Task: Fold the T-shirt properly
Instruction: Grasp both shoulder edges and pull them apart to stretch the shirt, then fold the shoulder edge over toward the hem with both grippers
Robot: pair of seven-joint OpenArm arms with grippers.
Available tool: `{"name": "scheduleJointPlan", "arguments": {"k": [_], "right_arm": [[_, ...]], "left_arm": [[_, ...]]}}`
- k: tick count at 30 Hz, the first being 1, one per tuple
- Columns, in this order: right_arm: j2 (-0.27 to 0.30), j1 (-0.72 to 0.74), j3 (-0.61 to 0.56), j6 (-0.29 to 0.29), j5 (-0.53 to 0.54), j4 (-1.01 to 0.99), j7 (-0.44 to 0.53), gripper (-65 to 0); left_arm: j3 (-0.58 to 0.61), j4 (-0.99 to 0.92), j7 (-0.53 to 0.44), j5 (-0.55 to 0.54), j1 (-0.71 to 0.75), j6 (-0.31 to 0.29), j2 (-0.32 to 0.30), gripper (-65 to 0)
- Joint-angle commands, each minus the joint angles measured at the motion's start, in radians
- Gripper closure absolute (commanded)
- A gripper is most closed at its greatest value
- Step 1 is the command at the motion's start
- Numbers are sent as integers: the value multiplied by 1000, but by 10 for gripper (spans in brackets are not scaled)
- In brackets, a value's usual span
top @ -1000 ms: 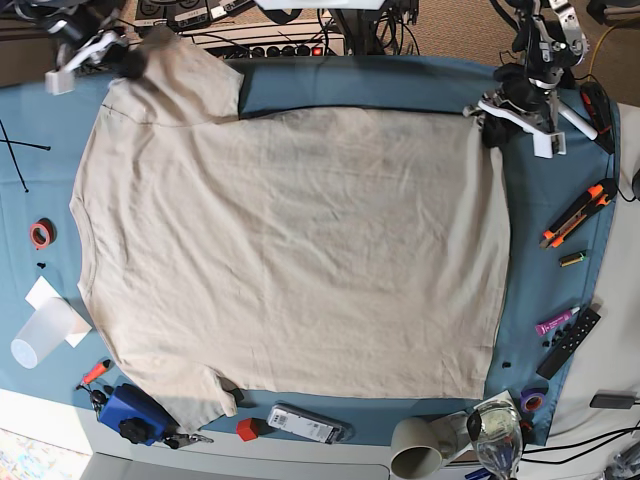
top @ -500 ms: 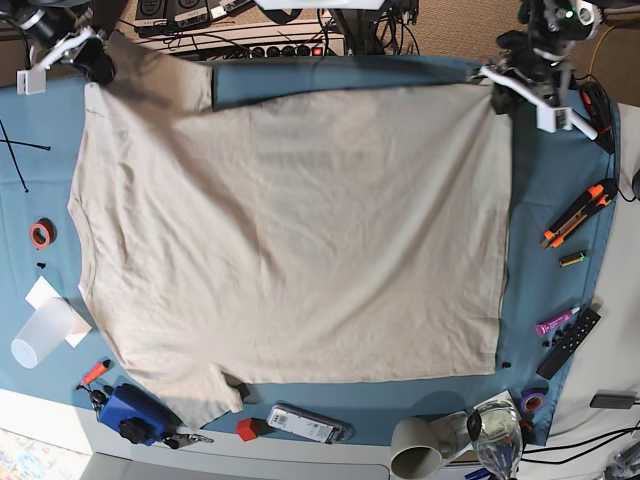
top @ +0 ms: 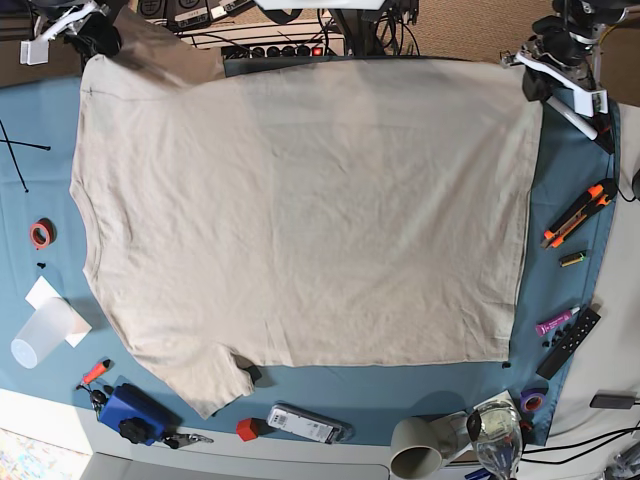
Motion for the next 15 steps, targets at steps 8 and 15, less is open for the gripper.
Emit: {"name": "scheduleJointPlan", "arguments": {"k": [8,15], "right_arm": [[17,102,13,5,-58,14,23,0],[26,170,12,5,-149,14,46,0]], "left_arm": [[-11,18,-22,-37,8,-2,-6,0],[-6,18,-27,-26,2,5,-27,0]]}}
